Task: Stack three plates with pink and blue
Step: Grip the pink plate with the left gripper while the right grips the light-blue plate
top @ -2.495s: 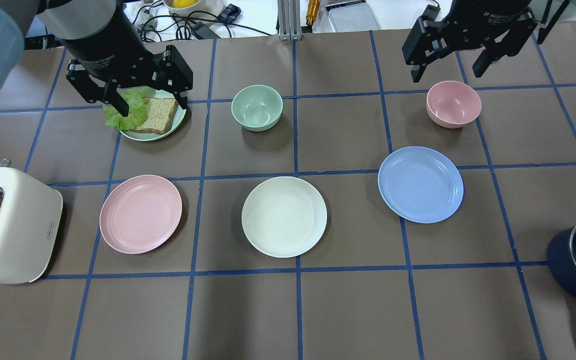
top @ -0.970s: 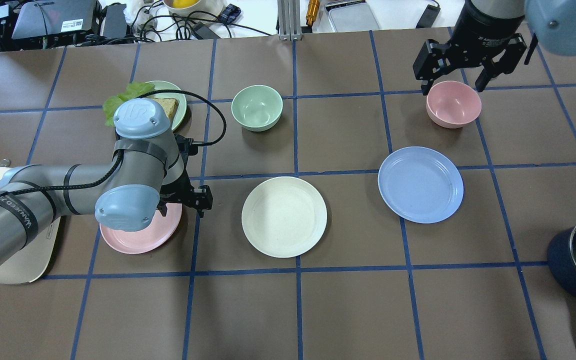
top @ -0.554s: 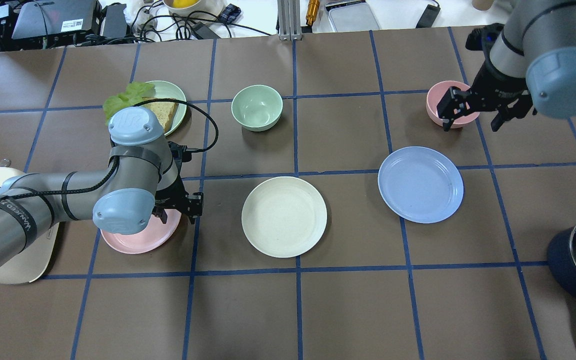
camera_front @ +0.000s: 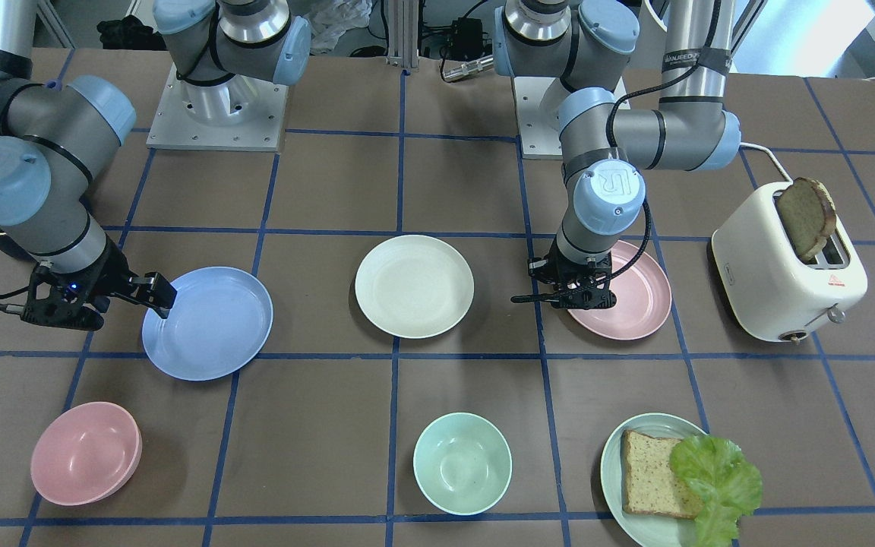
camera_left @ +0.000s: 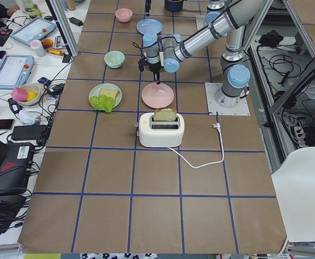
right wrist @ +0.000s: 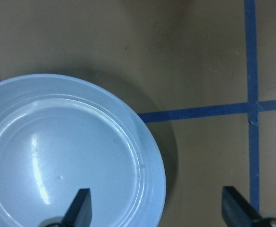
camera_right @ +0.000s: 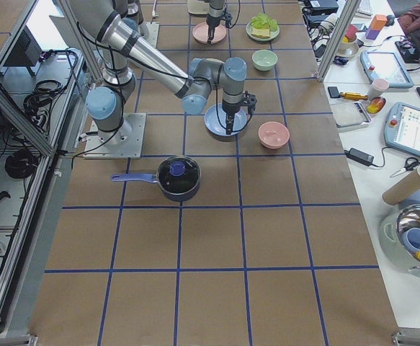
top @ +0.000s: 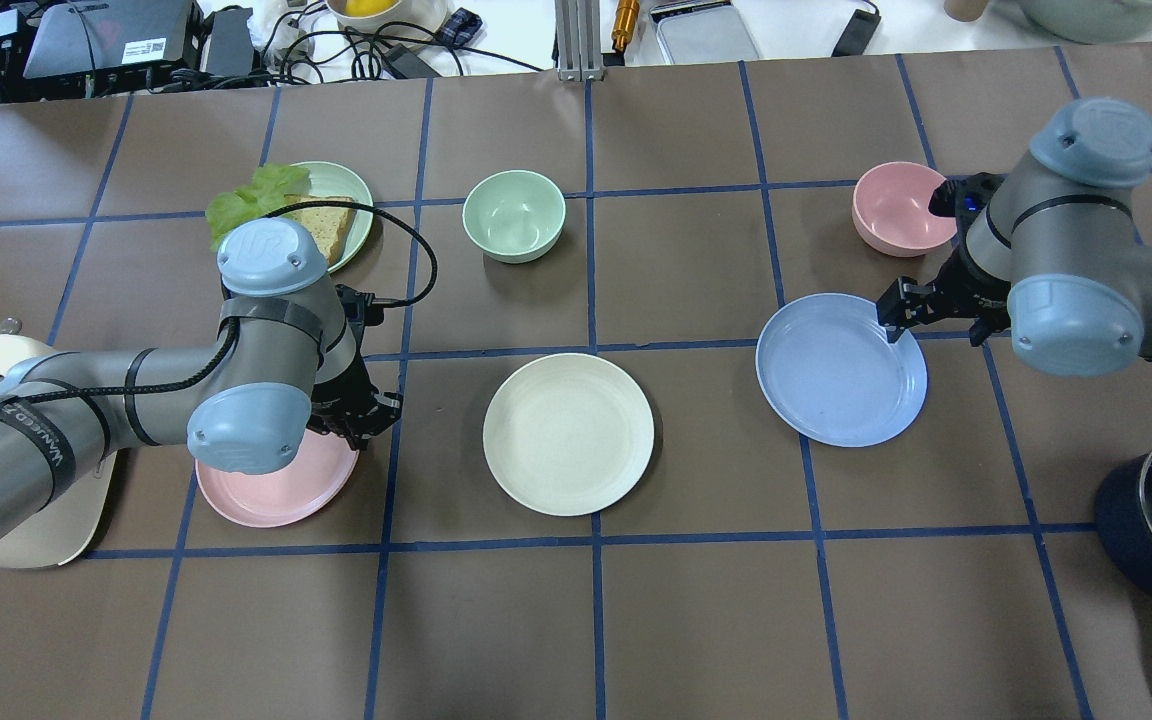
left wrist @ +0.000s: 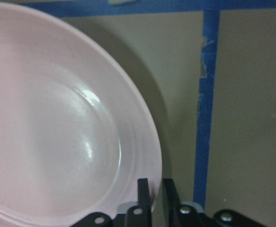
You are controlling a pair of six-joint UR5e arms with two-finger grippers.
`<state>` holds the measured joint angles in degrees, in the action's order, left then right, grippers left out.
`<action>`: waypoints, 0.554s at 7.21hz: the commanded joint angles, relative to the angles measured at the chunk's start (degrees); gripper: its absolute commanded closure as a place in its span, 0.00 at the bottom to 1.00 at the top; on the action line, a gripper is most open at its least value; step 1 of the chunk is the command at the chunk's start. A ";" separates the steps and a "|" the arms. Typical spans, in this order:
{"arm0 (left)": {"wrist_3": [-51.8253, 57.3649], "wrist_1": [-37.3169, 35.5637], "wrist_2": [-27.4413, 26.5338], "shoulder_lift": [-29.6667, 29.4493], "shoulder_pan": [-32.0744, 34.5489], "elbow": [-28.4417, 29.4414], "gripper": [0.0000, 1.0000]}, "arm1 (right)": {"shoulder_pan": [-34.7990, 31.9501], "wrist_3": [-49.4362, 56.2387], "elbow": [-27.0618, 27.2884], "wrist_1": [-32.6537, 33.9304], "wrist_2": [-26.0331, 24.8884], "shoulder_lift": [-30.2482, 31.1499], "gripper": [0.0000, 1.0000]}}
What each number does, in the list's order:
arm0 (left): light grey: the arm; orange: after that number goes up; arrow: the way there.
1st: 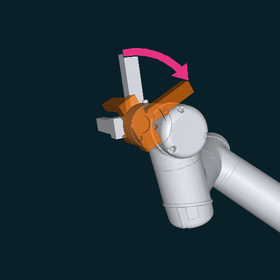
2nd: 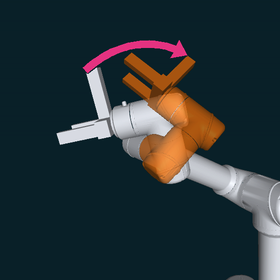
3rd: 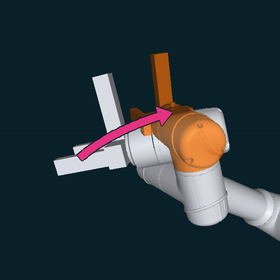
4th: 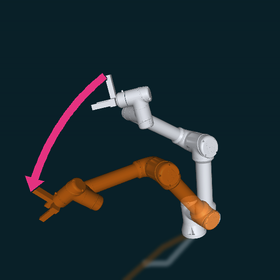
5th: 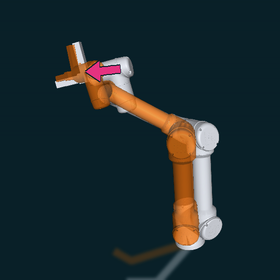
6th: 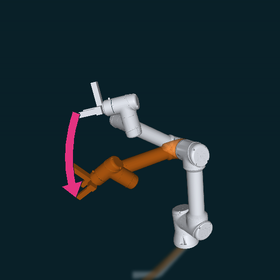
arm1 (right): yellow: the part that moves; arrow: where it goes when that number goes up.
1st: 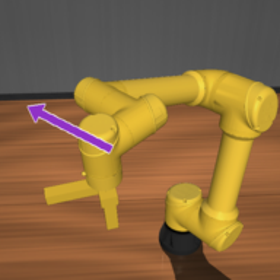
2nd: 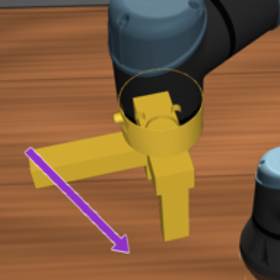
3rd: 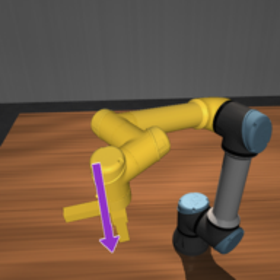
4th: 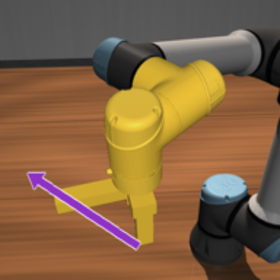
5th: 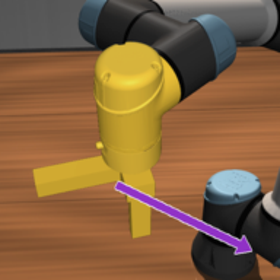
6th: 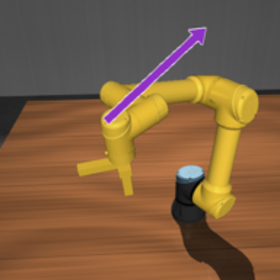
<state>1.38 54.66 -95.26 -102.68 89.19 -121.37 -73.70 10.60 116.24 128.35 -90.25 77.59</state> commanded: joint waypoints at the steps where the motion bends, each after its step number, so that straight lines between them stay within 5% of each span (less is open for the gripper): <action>1: -0.24 -0.61 -0.01 2.21 1.07 0.34 1.00 | 1.35 1.43 2.58 1.11 0.16 -1.56 0.11; 4: -4.52 0.26 -4.58 4.69 11.93 4.01 1.00 | 1.72 1.09 2.33 1.03 0.08 -0.87 0.09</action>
<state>-0.69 54.38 -98.20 -98.38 96.12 -119.65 -71.67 11.87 118.67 129.38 -90.11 76.33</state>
